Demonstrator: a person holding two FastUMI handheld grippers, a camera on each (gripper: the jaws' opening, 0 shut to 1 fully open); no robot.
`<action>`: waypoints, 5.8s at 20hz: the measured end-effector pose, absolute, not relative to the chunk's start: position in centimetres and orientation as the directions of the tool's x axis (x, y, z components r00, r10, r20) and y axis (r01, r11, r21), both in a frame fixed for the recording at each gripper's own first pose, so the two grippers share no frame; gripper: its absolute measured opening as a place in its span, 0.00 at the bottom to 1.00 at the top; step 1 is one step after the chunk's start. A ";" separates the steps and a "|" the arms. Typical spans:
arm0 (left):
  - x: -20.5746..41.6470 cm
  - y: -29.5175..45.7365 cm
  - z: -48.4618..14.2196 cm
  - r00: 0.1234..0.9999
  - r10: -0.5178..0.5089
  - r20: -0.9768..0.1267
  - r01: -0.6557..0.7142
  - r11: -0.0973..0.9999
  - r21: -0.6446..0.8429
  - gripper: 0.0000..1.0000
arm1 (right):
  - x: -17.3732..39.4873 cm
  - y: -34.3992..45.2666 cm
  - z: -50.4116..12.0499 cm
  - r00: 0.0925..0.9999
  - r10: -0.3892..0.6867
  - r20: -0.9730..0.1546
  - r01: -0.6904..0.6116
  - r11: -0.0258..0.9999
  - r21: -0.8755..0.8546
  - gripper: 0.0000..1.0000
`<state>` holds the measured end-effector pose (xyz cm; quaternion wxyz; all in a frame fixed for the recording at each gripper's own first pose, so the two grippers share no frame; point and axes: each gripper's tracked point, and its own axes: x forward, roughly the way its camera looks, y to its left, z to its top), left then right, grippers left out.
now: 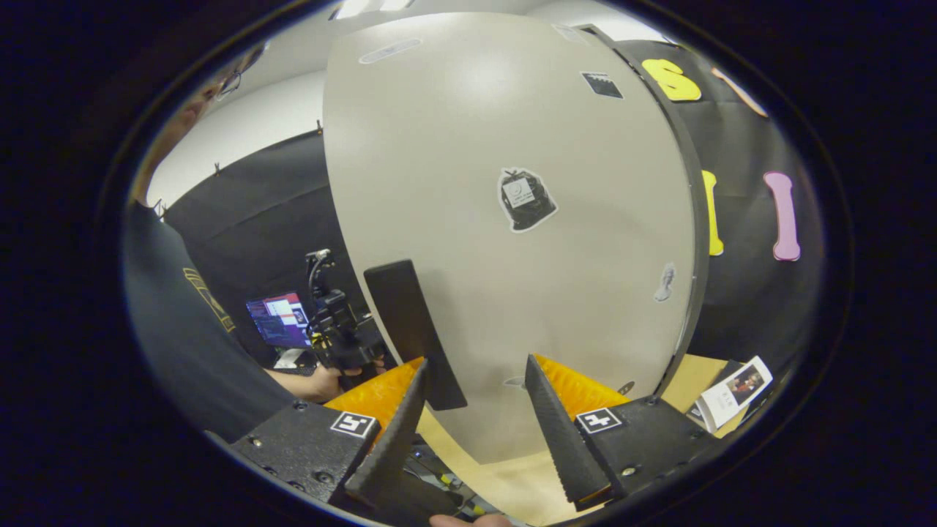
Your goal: Open the cabinet door with the right hand, grasp the bottle in the cabinet with the left hand and place it on the coaster, then close the cabinet door with the right hand.
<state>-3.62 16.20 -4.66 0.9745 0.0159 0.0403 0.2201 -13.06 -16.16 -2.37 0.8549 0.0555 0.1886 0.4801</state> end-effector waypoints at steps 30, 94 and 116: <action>0.2 18.6 -3.1 0.935 0.354 -0.029 -0.354 0.935 0.017 0.93 | 0.2 -17.9 -2.3 0.972 0.224 -0.077 -0.234 0.956 -0.176 0.88; 7.2 -1.0 -0.8 0.995 0.061 0.075 -0.067 0.995 0.069 0.96 | -3.5 -21.9 -6.5 0.988 0.151 0.018 -0.152 0.979 0.137 1.00; 7.1 -0.9 -4.8 0.991 0.094 -0.093 -0.091 0.995 0.035 0.95 | -2.1 -20.9 -10.7 0.978 0.130 -0.163 -0.118 0.989 0.085 1.00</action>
